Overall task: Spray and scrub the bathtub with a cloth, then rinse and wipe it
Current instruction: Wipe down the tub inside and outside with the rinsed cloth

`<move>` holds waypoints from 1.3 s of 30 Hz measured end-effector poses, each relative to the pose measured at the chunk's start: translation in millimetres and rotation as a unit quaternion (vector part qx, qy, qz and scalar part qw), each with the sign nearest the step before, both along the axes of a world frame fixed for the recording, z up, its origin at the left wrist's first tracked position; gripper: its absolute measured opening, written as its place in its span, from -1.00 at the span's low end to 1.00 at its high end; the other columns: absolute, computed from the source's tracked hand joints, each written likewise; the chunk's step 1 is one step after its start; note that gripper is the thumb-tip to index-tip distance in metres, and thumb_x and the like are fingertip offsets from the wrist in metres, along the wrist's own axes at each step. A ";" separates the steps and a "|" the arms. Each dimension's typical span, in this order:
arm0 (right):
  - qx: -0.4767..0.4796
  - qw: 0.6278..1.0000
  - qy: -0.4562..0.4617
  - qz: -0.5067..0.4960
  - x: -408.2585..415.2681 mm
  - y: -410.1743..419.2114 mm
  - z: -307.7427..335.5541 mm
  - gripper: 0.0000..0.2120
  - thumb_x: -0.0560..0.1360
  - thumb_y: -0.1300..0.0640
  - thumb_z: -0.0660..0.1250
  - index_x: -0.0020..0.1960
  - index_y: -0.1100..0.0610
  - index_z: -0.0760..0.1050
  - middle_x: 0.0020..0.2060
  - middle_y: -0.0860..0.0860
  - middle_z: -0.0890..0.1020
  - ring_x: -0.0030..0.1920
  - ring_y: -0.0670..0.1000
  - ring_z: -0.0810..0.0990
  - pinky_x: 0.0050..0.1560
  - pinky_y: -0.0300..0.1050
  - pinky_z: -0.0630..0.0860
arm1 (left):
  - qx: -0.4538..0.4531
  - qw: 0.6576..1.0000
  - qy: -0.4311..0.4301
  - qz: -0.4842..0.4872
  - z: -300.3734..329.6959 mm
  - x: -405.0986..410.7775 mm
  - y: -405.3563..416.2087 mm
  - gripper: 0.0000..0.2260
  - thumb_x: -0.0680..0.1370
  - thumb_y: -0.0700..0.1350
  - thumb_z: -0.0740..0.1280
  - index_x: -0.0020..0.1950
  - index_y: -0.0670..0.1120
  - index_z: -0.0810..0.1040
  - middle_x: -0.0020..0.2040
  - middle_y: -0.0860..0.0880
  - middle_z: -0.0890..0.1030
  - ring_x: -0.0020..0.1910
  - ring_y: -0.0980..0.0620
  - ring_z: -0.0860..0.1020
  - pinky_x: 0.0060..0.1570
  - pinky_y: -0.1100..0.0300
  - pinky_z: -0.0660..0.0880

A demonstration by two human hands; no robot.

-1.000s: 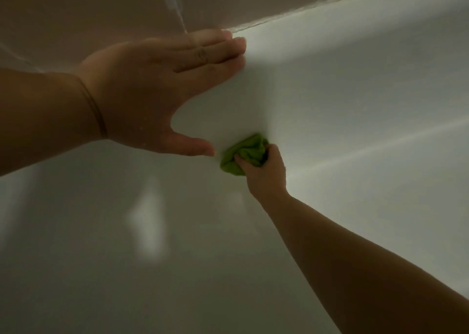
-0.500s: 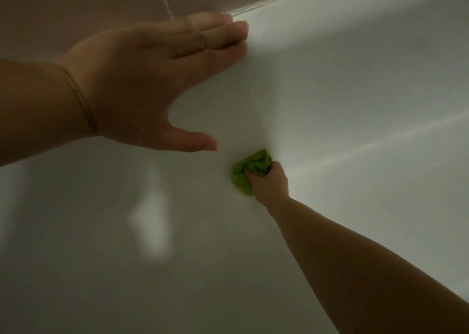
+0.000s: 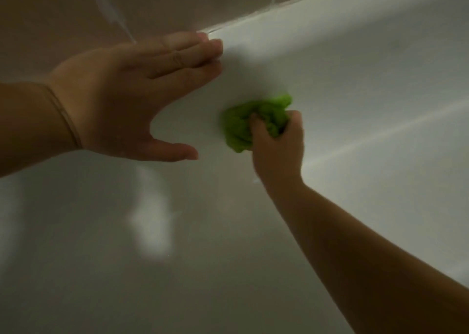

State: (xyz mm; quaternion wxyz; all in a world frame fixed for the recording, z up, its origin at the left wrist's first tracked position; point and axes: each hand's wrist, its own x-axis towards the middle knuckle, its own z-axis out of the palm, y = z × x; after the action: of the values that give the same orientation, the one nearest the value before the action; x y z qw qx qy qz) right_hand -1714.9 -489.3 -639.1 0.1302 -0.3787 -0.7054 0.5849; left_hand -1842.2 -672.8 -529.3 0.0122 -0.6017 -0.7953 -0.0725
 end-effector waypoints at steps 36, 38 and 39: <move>0.026 0.999 0.037 0.021 -4.2 75.5 55.4 -0.82 0.52 0.06 0.49 -0.02 0.01 0.48 -0.16 -0.09 0.64 -0.15 -0.15 0.65 -0.15 -0.15 0.62 | 0.004 0.993 0.112 -0.024 12.9 -1.0 50.5 -0.09 0.53 0.39 0.31 0.58 -0.31 0.29 0.60 -0.24 0.30 0.59 -0.18 0.28 0.50 -0.15 0.34; -0.007 0.998 0.055 -0.028 -8.4 92.8 64.2 -0.83 0.53 0.03 0.47 0.01 0.01 0.50 -0.10 -0.03 0.65 -0.08 -0.04 0.67 -0.02 0.08 0.68 | 0.011 0.994 0.105 -0.019 10.8 -2.0 54.3 -0.08 0.52 0.39 0.33 0.63 -0.24 0.23 0.62 -0.22 0.27 0.60 -0.17 0.26 0.49 -0.18 0.35; -0.019 0.996 0.074 -0.040 -10.9 95.9 69.2 -0.83 0.53 0.03 0.46 0.02 0.02 0.50 -0.09 -0.01 0.64 -0.07 -0.01 0.67 0.00 0.13 0.68 | 0.006 0.996 0.093 -0.016 10.6 -2.0 55.1 -0.06 0.51 0.40 0.34 0.68 -0.14 0.14 0.64 -0.19 0.23 0.61 -0.16 0.24 0.48 -0.21 0.35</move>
State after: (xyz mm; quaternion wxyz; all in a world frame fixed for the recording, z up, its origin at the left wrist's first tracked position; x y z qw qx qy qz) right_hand -1725.8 -393.4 -569.8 0.1978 -0.3648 -0.6671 0.6187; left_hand -1844.2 -617.6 -518.7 0.0887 -0.6187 -0.7803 -0.0214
